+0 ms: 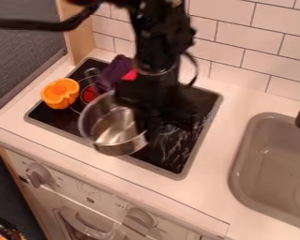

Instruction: Moved the silver pan to the bottom of the stove

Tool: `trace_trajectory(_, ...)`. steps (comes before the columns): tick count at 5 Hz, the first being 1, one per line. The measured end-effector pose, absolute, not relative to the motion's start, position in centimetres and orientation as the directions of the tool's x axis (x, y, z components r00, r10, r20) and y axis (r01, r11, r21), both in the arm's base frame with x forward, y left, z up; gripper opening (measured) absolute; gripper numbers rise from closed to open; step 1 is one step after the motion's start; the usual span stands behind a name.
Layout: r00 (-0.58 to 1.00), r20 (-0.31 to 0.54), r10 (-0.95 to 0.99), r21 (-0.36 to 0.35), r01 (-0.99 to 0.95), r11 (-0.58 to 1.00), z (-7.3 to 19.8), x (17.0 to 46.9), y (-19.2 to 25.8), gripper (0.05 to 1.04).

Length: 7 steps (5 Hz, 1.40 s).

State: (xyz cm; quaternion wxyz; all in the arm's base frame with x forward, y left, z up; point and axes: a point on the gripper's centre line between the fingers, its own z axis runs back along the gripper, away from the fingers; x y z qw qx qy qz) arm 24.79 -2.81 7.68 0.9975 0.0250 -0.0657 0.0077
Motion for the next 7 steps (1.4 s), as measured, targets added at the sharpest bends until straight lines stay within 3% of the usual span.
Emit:
trace_trajectory(2, 0.997, 0.072, -0.009, 0.048, 0.005, 0.999, 1.5, 26.4, -0.4, 0.078)
trace_trajectory(4, 0.996, 0.086, -0.012, 0.012, 0.011, 1.000, 1.1, 27.4, -0.2, 0.114)
trace_trajectory(5, 0.994, 0.098, -0.039, 0.026, 0.037, 0.999, 1.9, 27.3, -0.7, 0.300)
trace_trajectory(7, 0.977, 0.184, -0.106, 0.065, 0.096, 0.993, 7.4, 28.0, -2.5, 0.877)
